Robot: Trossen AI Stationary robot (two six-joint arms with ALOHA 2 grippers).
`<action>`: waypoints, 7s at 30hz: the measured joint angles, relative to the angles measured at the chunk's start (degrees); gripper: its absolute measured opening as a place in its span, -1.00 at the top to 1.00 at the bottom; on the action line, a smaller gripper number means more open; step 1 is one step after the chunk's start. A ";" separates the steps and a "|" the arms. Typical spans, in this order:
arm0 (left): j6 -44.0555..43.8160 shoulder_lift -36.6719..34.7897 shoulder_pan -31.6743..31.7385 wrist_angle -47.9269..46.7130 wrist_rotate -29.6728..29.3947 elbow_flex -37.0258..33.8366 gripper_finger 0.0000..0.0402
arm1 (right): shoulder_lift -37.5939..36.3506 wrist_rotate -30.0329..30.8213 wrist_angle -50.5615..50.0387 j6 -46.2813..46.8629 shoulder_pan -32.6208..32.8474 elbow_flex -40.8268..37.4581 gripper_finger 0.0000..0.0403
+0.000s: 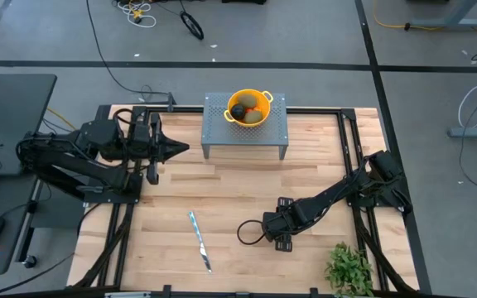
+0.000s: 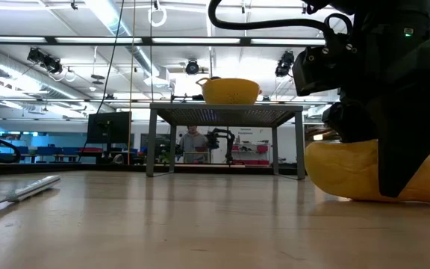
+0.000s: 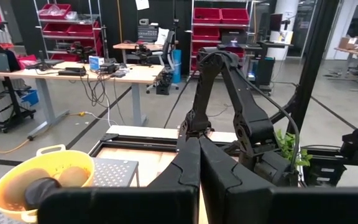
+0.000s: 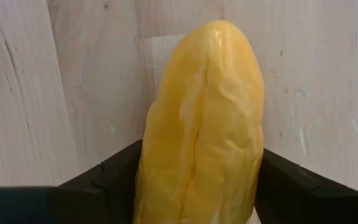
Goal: Pick & Place Fruit
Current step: Put the mango into the yellow colander bowl on the shelf
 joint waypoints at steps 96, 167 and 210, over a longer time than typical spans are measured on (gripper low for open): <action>1.54 0.02 0.01 0.52 -2.51 0.02 1.00 | -29.68 8.16 -19.32 -20.34 -26.11 19.26 -0.26; 1.11 0.02 0.02 1.27 -4.04 0.02 1.00 | -47.99 10.21 -10.83 -24.04 -38.75 19.17 -0.26; 1.33 0.00 0.00 1.29 -4.02 0.02 1.00 | -36.20 5.77 -4.03 -25.54 -44.17 16.39 -0.26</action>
